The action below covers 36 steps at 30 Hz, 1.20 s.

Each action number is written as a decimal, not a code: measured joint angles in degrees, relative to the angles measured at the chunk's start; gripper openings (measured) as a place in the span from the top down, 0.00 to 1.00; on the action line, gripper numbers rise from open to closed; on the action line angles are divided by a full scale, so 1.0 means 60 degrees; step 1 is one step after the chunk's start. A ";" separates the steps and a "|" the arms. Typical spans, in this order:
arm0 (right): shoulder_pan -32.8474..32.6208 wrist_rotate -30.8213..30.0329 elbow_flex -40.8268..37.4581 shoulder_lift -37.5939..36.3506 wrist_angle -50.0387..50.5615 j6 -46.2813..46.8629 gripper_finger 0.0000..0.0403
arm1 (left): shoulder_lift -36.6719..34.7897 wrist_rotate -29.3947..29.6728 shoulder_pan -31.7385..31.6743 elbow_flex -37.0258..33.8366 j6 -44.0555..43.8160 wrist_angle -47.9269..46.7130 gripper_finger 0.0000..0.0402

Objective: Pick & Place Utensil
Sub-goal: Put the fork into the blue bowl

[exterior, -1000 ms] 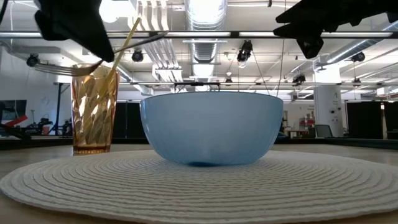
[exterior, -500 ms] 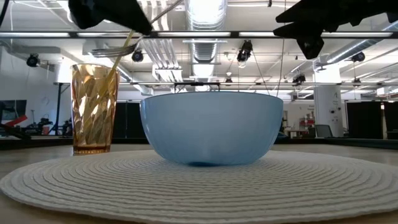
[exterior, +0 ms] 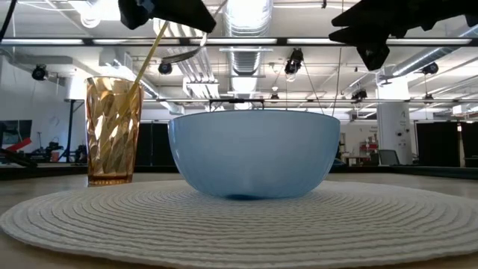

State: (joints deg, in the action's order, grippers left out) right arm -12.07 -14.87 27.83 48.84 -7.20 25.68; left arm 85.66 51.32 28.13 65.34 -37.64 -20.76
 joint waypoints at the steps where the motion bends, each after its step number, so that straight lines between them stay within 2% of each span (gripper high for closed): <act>1: -0.0043 0.0009 0.0000 0.0003 -0.0035 -0.0094 0.72 | 0.0063 0.0002 -0.0030 0.0000 0.0227 0.0211 0.99; 7: -0.0438 0.0007 0.0001 0.0403 -0.0782 -0.0787 0.71 | 0.0320 0.0044 -0.0317 -0.0004 0.1043 0.1131 0.99; 14: -0.0742 0.0014 0.0000 0.1428 -0.2122 -0.1726 0.73 | 0.0583 0.0221 -0.0575 -0.0004 0.1786 0.2091 0.99; 19: -0.0759 0.0015 0.0000 0.2165 -0.3309 -0.2288 0.72 | 0.0611 0.0253 -0.0723 -0.0004 0.1838 0.2267 0.99; 31: -0.0757 -0.0046 0.0020 0.3521 -0.6366 -0.3173 0.70 | 0.0640 0.1465 -0.0741 -0.0004 0.2093 0.2487 0.99; 36: -0.0759 -0.0294 0.0637 0.4071 -0.6688 -0.4056 0.71 | 0.0640 0.1884 -0.0778 0.0000 0.2544 0.2778 0.99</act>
State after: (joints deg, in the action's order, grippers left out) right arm -16.62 -16.64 31.65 73.26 -47.33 1.35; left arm 89.49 62.62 23.46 65.34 -22.37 -4.10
